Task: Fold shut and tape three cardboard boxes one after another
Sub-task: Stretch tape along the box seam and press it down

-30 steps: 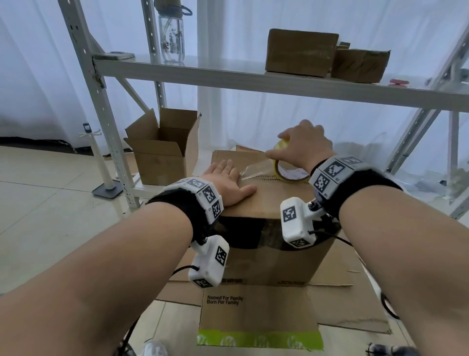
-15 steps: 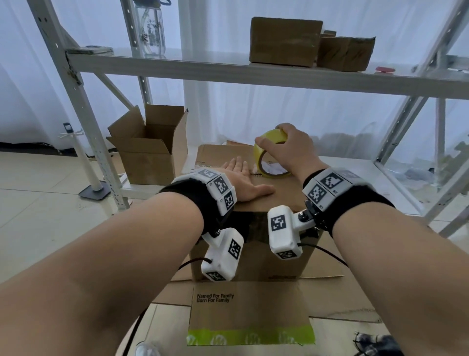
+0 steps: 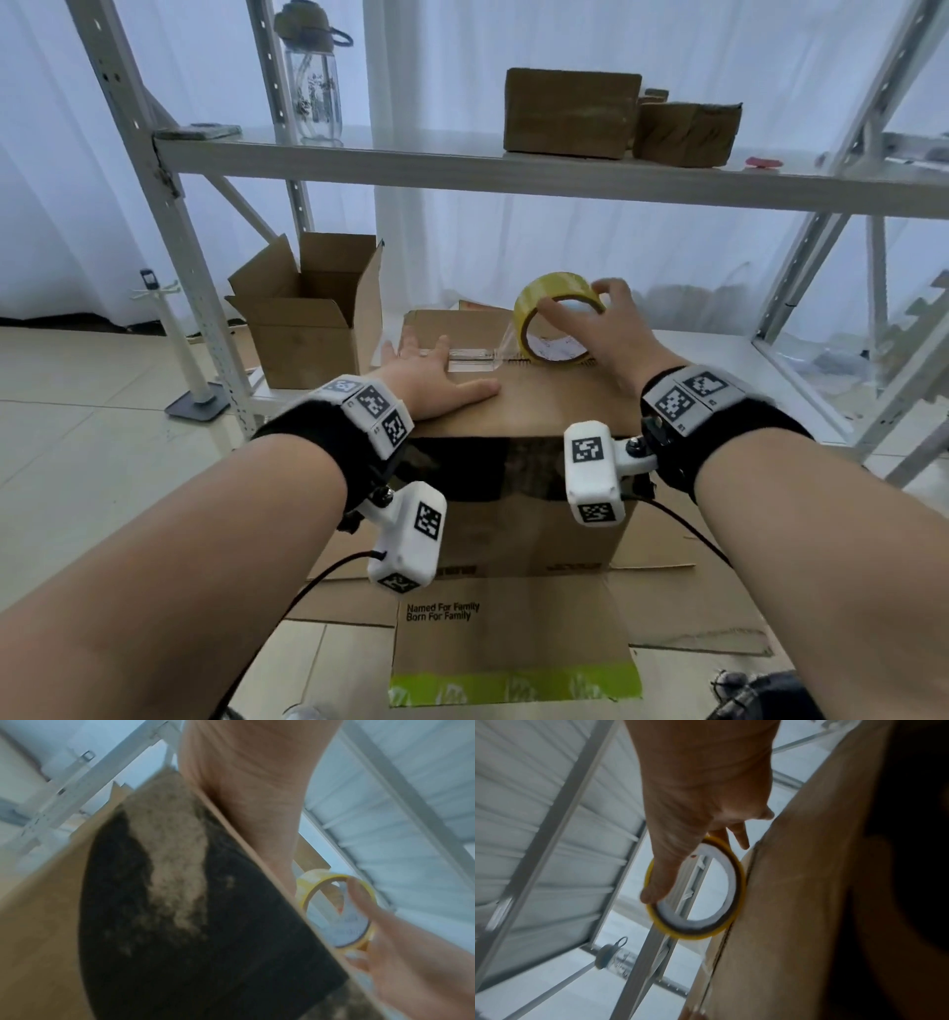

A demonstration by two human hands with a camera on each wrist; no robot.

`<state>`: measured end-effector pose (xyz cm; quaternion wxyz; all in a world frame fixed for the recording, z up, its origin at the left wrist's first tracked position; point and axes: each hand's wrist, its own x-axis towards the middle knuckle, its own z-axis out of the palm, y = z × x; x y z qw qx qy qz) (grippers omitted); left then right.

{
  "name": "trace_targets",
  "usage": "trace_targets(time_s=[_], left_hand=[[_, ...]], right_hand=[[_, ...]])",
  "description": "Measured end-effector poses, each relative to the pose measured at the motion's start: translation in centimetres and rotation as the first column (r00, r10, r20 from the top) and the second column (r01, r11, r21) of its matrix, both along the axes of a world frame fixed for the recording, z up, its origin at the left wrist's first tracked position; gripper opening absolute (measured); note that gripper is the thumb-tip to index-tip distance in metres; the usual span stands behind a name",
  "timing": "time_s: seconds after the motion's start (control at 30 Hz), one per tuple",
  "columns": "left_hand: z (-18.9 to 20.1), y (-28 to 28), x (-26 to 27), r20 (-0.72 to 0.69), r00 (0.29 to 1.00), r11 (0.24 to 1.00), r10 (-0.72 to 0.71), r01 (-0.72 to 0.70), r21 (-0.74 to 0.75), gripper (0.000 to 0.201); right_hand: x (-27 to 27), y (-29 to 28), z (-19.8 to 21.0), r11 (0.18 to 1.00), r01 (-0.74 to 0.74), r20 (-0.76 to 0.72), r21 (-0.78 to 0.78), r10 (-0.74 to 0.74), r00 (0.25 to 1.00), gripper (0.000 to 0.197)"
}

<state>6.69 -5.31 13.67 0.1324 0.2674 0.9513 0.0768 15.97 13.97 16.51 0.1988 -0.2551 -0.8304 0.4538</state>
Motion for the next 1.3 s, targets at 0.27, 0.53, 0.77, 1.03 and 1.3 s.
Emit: trace_targets(time_s=[0.27,0.53,0.77,1.03,1.3], left_hand=[[1.0,-0.4,-1.0,-0.041,0.998,0.995,-0.044,0.048,0.093,0.094],[1.8,-2.6,-1.8,-0.034,0.995,0.995,-0.097,0.098,0.032,0.093],[2.7,-2.9,0.6,0.009,0.999,0.986,-0.052,0.053,-0.156,0.101],[2.6,-3.4,-0.2,-0.16,0.985,0.997,0.066,-0.06,0.037,0.092],[0.7,-4.2,-0.1,-0.198,0.974,0.993,-0.113,0.118,0.014,0.078]], right_hand=[[1.4,1.4,-1.4,0.997,0.044,0.09,-0.065,-0.038,0.995,0.023],[-0.6,-0.9,-0.6,1.0,0.012,0.285,0.011,-0.014,0.958,0.041],[-0.5,0.7,-4.4,0.996,-0.049,0.254,-0.081,0.068,0.965,0.076],[1.0,-2.0,-3.2,0.992,0.004,0.225,-0.126,0.025,0.974,0.057],[2.5,-1.2,-0.4,0.947,-0.252,0.087,0.199,0.24,0.967,0.085]])
